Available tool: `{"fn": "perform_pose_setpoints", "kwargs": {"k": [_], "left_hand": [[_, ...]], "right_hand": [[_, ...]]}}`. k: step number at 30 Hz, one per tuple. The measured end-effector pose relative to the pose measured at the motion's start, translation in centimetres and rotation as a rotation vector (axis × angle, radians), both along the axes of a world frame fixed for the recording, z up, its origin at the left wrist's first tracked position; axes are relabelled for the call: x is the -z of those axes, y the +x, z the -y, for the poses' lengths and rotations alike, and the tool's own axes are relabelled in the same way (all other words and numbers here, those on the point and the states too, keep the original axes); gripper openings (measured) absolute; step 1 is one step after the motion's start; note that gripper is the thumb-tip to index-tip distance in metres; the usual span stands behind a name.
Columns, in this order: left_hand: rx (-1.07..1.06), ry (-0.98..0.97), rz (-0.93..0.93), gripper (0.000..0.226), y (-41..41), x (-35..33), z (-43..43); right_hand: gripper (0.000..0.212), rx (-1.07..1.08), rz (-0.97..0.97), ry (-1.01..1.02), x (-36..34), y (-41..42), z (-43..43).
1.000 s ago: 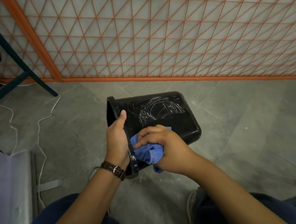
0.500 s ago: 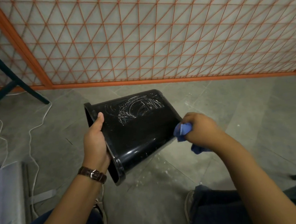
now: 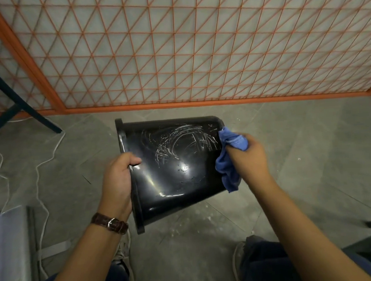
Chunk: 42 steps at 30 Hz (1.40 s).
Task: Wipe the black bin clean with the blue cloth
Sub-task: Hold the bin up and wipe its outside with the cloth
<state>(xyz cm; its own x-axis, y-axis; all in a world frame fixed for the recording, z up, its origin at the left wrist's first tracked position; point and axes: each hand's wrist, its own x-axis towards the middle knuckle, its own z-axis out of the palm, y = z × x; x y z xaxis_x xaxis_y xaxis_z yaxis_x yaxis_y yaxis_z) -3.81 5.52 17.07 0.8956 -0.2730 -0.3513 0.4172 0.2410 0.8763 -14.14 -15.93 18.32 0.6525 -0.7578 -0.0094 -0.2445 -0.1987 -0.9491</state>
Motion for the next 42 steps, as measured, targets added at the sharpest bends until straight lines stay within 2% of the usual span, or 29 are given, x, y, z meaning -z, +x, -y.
{"fn": "perform_pose_setpoints", "kwargs": {"k": [3,6,9,13,15,16,18,19,20,22,26,29,31,33,34,36,39,42], "left_hand": [[-0.011,0.017,0.017,0.037,-0.3,-0.2,0.2],[-0.001,0.019,0.057,0.023,-0.5,-0.4,0.3],[-0.006,0.021,0.064,0.011,-0.5,-0.4,0.1],[0.015,0.027,0.091,0.019,-0.1,-0.7,-0.3],[0.045,0.011,0.111,0.038,-0.2,-0.9,-0.2],[0.052,-0.008,0.114,0.041,-0.4,-1.2,-0.1],[-0.001,0.010,0.162,0.017,-0.7,-1.4,0.1],[-0.021,0.022,0.189,0.014,-0.9,-1.5,0.3],[-0.031,0.030,0.202,0.026,-0.9,-1.4,0.4],[-0.039,0.040,0.208,0.034,-1.0,-1.4,0.5],[-0.022,0.074,0.235,0.014,-0.9,-1.7,0.4],[0.031,0.082,0.242,0.028,-1.3,-2.2,0.6],[0.058,0.084,0.228,0.027,-1.5,-2.4,0.5],[0.068,0.074,0.188,0.005,-1.4,-2.4,0.4],[0.074,0.074,0.181,0.003,-1.3,-2.3,0.2],[0.106,0.081,0.184,0.006,-1.1,-2.2,-0.1],[0.127,0.092,0.180,0.005,-0.6,-2.3,-0.6],[0.175,0.108,0.181,0.004,-0.3,-2.5,-0.9]], "right_hand": [[0.011,-0.058,-0.025,-0.125,1.2,0.2,-0.6],[0.037,-0.178,-0.018,-0.296,1.5,0.1,-1.7],[0.024,-0.312,-0.026,-0.303,0.8,0.0,-2.0],[0.015,-0.131,-0.059,-0.182,0.2,0.1,0.3],[0.010,-0.037,-0.016,-0.143,0.3,0.0,0.8],[0.016,-0.041,0.015,-0.172,0.4,0.0,0.7],[0.029,-0.168,0.057,-0.348,0.7,0.0,-0.1],[0.035,-0.260,0.075,-0.406,1.0,0.0,-0.6],[0.035,-0.347,0.078,-0.420,1.1,0.0,-1.0],[0.028,-0.398,0.060,-0.375,1.1,0.1,-1.2],[0.010,-0.077,0.036,-0.152,-0.3,0.2,-0.1],[0.013,0.098,0.017,0.125,-0.8,-0.1,1.3],[0.015,0.106,0.038,0.280,-1.0,-0.5,1.9],[0.015,0.083,0.054,0.360,-1.2,-0.7,2.6],[0.014,0.065,0.065,0.384,-1.3,-0.8,2.8],[0.013,0.026,0.090,0.399,-1.6,-0.8,3.3],[0.022,0.036,0.137,0.414,-1.7,-1.1,3.9],[0.011,0.045,0.129,0.458,-1.4,-1.2,4.1]]}}
